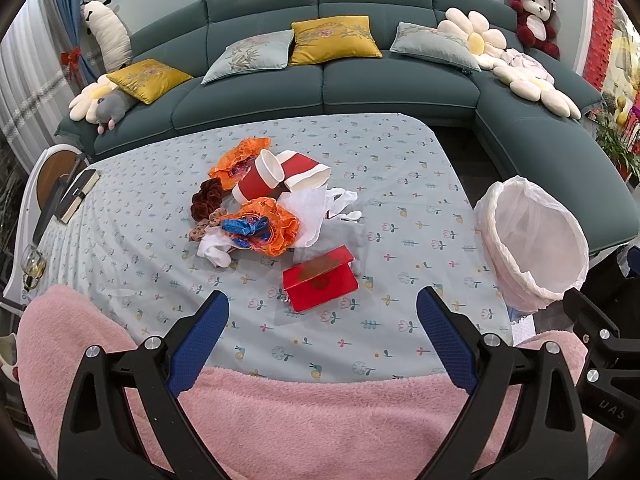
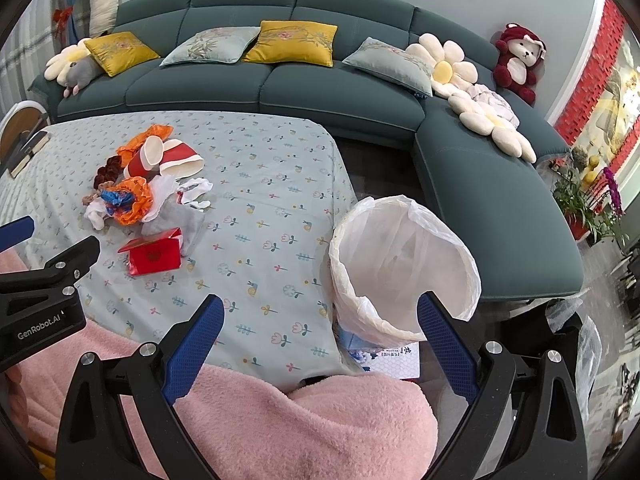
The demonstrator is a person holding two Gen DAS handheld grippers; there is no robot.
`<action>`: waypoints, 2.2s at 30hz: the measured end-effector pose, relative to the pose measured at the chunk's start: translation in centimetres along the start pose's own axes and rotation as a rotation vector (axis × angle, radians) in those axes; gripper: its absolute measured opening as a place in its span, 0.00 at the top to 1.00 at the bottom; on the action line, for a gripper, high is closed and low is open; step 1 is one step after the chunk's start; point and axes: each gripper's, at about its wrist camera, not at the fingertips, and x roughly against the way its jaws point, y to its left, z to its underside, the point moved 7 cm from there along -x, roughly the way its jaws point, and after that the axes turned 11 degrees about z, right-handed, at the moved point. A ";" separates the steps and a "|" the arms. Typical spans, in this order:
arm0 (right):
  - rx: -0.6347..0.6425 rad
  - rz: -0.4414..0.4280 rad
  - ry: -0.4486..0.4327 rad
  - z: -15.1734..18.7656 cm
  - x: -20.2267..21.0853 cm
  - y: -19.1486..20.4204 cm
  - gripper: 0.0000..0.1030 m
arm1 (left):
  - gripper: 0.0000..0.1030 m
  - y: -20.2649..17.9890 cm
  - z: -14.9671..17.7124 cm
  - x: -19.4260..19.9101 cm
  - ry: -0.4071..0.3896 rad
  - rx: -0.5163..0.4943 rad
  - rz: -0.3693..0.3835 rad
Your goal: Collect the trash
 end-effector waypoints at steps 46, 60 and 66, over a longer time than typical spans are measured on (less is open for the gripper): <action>-0.122 -0.206 0.125 -2.9 -6.1 18.0 0.24 | 0.11 18.4 -0.5 -8.0 0.034 0.123 0.010; -0.174 -0.273 0.266 -2.7 -11.2 24.3 0.46 | 0.20 24.2 0.5 -15.3 0.136 0.242 0.084; -0.167 -0.278 0.285 -2.9 -12.2 25.5 0.63 | 0.43 23.9 0.7 -17.3 0.163 0.273 0.128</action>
